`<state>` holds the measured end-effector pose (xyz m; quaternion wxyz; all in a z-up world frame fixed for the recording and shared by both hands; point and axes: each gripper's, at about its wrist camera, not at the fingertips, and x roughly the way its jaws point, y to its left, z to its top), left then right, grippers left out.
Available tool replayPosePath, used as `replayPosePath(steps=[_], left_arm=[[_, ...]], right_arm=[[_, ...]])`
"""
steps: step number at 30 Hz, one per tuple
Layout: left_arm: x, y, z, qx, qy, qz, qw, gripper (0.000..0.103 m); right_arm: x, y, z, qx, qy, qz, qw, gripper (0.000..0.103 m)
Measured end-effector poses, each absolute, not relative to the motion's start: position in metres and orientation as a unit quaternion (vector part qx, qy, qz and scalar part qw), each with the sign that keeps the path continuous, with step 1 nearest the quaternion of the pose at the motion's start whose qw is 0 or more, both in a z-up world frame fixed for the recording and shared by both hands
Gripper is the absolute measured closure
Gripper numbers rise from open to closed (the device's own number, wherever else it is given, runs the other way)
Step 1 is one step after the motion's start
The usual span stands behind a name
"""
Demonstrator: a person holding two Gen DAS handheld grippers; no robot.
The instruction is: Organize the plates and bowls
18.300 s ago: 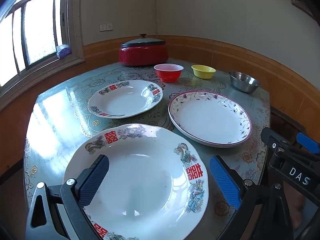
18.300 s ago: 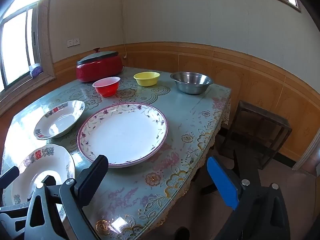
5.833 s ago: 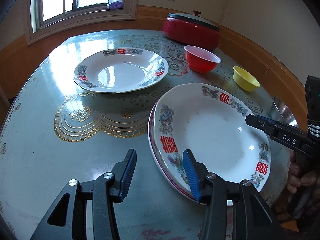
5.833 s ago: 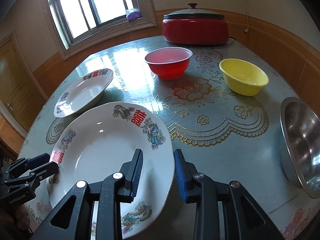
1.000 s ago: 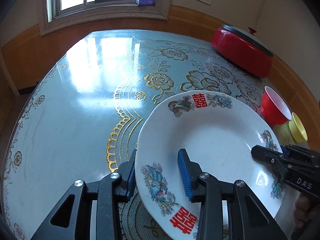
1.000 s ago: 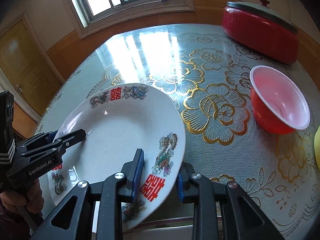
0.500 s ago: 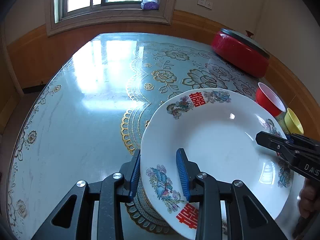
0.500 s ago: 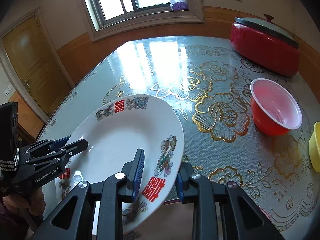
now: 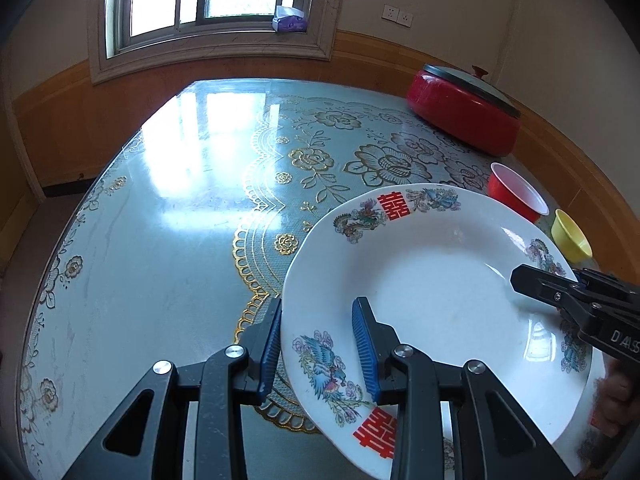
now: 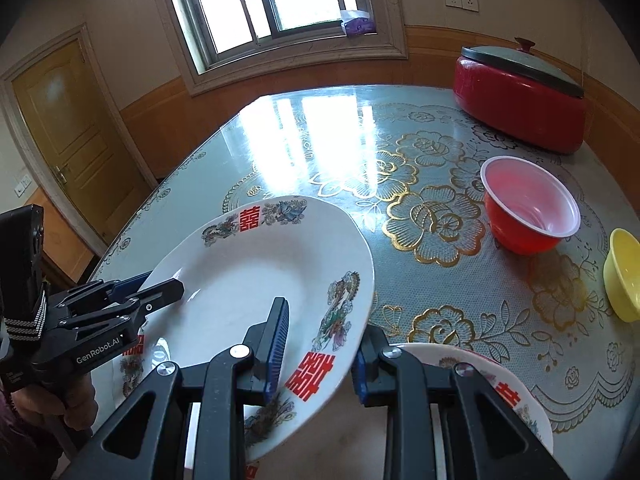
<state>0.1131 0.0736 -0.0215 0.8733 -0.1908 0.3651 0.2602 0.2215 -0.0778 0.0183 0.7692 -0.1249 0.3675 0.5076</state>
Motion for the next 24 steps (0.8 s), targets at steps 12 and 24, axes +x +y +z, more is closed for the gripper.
replayPosePath(steps=[12,24], left_arm=[[0.12,0.033,-0.011,-0.169,0.362,0.228,0.888,0.071],[0.126,-0.002,0.003,-0.144,0.348,0.198,0.905,0.072]], right_arm=[[0.223,-0.12,0.015,-0.095,0.378,0.496,0.776,0.076],[0.225,-0.161,0.015,-0.074,0.383,0.471,0.791,0.077]])
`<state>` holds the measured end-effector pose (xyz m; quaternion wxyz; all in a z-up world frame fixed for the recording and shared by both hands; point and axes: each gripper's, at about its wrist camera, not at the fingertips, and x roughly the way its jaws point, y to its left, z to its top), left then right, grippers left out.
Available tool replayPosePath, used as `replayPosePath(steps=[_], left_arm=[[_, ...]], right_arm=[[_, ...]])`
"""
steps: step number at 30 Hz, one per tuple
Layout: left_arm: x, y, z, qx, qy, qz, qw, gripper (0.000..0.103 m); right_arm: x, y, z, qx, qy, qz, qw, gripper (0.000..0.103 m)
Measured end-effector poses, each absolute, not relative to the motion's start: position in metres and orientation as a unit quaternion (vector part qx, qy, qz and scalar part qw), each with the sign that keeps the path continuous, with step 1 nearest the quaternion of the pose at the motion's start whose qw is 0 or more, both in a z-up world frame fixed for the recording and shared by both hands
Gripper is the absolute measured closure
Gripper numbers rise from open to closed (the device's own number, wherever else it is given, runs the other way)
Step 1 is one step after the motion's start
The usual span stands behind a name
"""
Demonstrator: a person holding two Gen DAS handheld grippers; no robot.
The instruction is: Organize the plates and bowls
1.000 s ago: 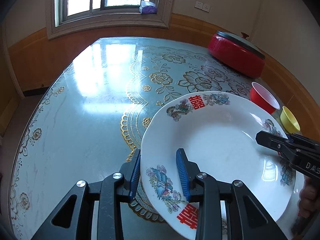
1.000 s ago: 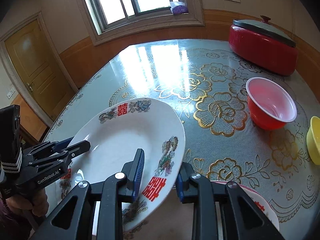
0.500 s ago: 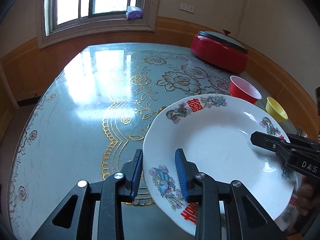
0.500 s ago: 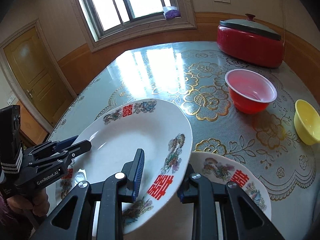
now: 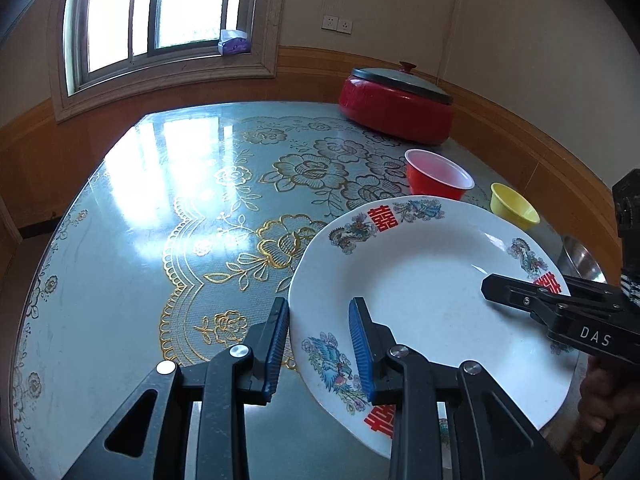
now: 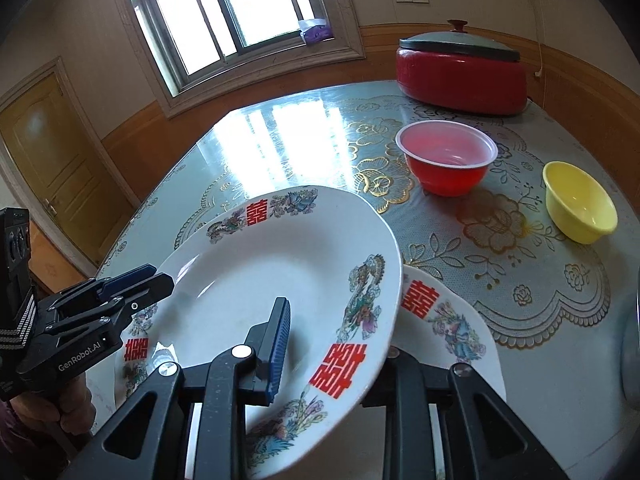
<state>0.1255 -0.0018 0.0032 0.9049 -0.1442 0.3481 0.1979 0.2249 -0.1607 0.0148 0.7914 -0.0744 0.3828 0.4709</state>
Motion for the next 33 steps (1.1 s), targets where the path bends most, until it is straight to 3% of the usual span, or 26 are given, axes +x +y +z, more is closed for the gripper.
replayPosePath(steps=[33], left_arm=[[0.147,-0.027,0.003,-0.113,0.363,0.208,0.901,0.072]], right_arm=[[0.217,-0.207,0.015,-0.046,0.355,0.466,0.81,0.081]])
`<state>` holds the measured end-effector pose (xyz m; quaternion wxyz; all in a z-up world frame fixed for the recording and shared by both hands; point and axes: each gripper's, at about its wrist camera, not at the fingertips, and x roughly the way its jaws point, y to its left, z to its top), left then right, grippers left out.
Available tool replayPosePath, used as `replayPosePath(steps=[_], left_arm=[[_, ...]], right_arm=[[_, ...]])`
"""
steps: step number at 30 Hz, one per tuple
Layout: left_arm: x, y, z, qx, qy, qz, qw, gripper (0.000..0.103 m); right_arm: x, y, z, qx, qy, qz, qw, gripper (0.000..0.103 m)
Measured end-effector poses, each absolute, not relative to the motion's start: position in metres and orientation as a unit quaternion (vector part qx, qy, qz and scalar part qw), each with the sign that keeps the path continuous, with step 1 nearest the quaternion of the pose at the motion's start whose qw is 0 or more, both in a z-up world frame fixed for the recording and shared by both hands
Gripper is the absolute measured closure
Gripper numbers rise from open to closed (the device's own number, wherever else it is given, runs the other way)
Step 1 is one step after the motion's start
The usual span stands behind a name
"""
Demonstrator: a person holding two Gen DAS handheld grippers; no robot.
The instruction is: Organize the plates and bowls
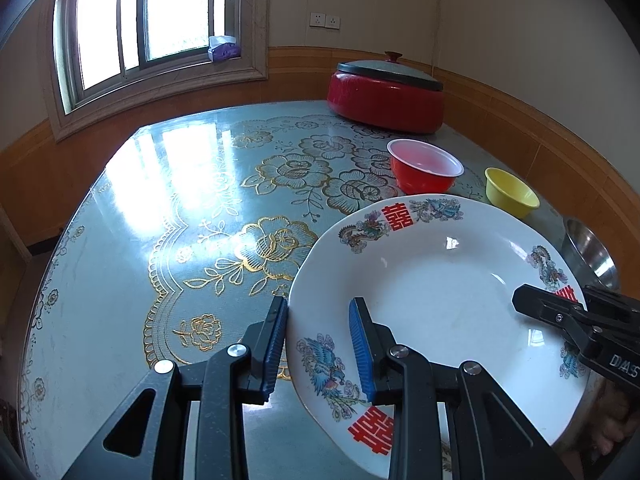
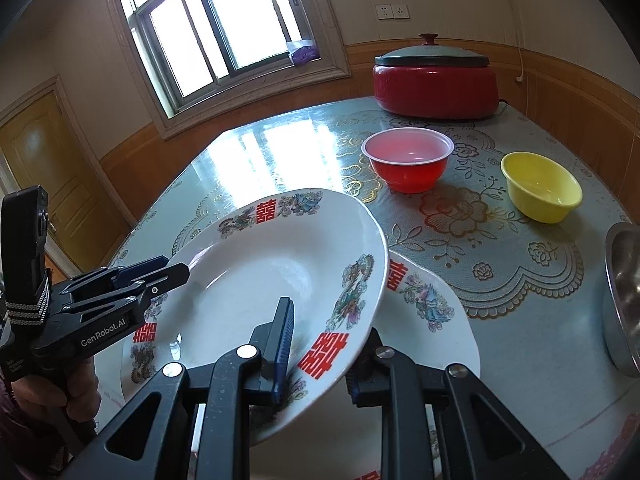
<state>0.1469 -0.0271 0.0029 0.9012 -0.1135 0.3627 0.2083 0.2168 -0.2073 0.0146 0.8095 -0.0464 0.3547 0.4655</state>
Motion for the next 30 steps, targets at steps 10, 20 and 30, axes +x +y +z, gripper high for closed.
replayPosePath(steps=[10,20,30], left_arm=[[0.15,-0.034,0.004,-0.11,0.363,0.211,0.901,0.072],[0.153,-0.041,0.006,-0.103,0.352,0.223,0.903,0.07],[0.157,-0.051,0.01,-0.081,0.342,0.227,0.908,0.068]], right_arm=[[0.218,-0.216,0.013,-0.044,0.358,0.469,0.807,0.081],[0.224,-0.225,0.006,-0.037,0.373,0.469,0.8,0.081],[0.236,-0.236,-0.015,0.0,0.415,0.475,0.776,0.081]])
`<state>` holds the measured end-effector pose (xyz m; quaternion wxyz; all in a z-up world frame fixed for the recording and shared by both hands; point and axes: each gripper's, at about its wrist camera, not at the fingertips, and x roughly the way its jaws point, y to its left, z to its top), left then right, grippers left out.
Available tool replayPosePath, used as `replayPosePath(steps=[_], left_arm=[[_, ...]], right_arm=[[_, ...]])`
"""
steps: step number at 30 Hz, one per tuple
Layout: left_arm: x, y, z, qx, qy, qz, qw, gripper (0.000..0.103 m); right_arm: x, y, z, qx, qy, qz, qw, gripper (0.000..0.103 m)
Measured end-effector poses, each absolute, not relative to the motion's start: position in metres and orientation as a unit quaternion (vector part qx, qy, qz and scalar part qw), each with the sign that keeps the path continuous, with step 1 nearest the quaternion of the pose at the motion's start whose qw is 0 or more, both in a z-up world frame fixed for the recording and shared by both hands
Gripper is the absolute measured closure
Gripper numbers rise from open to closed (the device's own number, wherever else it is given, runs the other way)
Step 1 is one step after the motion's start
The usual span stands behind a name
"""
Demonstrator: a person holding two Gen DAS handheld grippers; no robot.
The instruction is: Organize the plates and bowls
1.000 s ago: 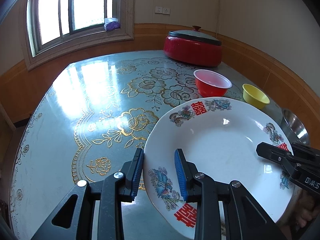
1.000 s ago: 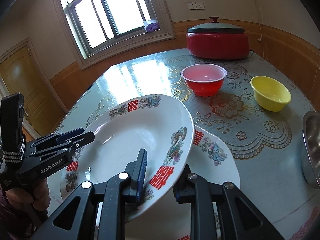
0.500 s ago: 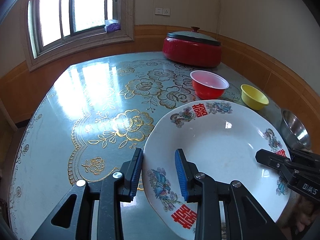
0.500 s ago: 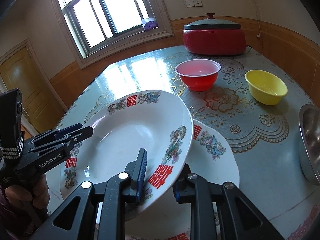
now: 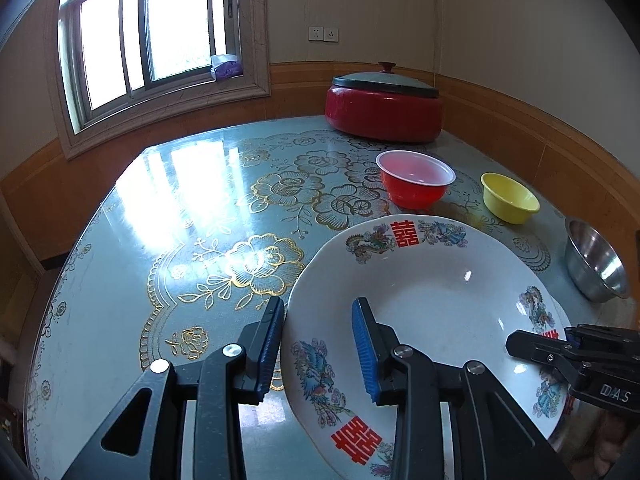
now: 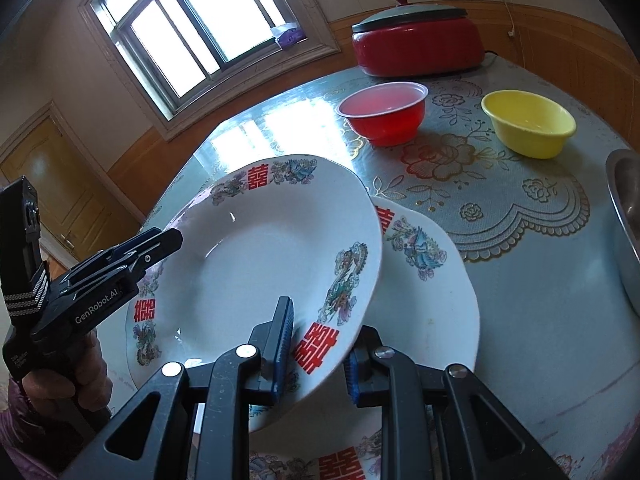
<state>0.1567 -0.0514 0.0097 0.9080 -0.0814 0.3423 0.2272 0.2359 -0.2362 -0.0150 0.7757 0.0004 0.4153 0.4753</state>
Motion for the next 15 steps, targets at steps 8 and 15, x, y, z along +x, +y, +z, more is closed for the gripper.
replayPosePath(steps=[8,15], left_arm=[[0.167,-0.058,0.002,-0.091,0.358,0.197,0.908,0.068],[0.174,-0.07,-0.008,-0.091,0.372,0.171,0.908,0.068]], right_arm=[[0.244,-0.247,-0.018,-0.002,0.416,0.445,0.793,0.081],[0.243,-0.262,-0.015,-0.006,0.407,0.423,0.809,0.086]])
